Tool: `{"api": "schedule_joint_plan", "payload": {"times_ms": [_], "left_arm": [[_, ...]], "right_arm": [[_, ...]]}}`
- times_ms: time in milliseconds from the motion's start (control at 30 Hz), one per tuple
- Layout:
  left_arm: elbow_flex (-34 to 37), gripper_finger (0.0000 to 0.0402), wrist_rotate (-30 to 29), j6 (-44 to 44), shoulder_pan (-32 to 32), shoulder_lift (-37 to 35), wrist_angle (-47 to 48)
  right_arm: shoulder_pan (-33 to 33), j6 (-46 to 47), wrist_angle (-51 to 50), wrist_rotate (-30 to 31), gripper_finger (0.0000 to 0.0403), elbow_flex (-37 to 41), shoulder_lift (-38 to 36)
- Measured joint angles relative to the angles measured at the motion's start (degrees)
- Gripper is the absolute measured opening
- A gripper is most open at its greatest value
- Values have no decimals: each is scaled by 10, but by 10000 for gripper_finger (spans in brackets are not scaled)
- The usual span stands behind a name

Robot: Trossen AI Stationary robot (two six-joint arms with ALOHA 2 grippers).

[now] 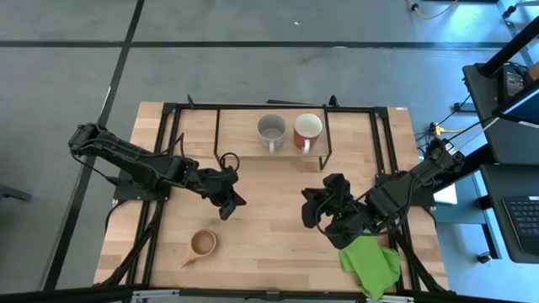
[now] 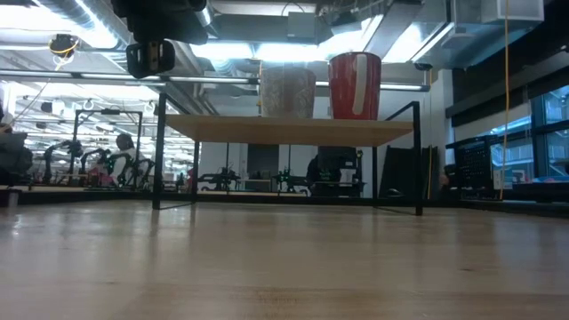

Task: Stack small to large cups/mugs on shelf
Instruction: Put the brown mug on the shelf

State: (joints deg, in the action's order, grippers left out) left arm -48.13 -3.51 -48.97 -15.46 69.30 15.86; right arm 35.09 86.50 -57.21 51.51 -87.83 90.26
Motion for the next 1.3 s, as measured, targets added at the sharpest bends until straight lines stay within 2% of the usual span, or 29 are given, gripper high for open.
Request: {"api": "schedule_joint_plan", "payload": {"times_ms": [433, 633, 1300], "left_arm": [[0, 0, 0, 0, 0, 0, 0], [0, 0, -20, 0, 0, 0, 0], [0, 0, -56, 0, 12, 0, 0]], "right_arm": [[0, 2, 25, -7, 69, 0, 0], [0, 2, 33, -56, 69, 0, 0], [0, 2, 69, -67, 69, 0, 0]]}}
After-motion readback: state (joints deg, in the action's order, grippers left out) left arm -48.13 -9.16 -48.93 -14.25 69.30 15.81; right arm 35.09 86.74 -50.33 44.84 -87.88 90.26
